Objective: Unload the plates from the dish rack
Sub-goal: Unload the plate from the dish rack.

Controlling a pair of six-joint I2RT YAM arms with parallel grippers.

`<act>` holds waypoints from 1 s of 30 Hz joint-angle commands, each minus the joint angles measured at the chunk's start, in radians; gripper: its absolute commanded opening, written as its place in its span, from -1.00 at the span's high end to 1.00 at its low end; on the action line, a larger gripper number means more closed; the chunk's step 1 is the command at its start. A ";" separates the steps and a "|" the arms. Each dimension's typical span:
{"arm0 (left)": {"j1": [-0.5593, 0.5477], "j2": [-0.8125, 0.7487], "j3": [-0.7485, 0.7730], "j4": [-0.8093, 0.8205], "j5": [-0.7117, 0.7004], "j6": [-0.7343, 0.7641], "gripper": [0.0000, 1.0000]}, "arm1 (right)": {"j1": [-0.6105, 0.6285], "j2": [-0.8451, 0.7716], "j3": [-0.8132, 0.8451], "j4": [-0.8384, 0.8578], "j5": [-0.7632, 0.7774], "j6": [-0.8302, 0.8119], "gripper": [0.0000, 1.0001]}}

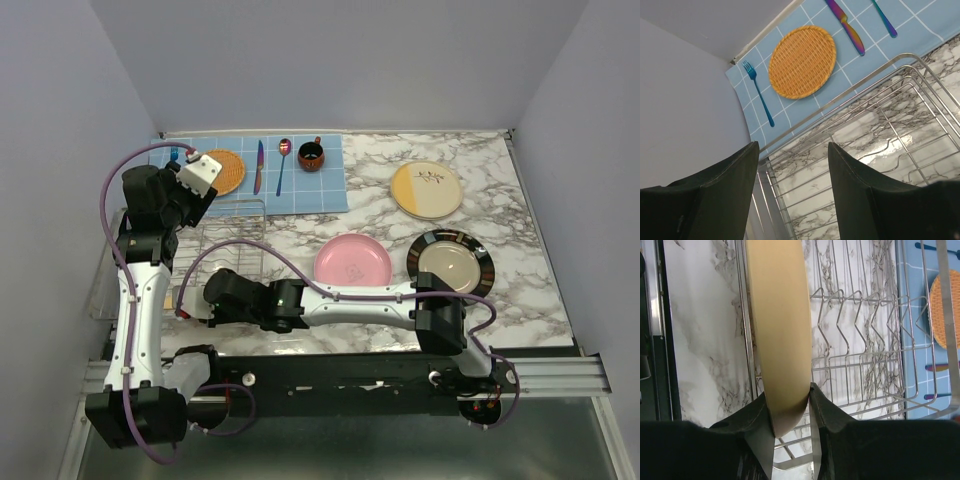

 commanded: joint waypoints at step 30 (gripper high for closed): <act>0.008 0.002 0.348 0.039 -0.042 -0.089 -0.32 | -0.011 -0.207 0.152 -0.134 0.182 -0.091 0.99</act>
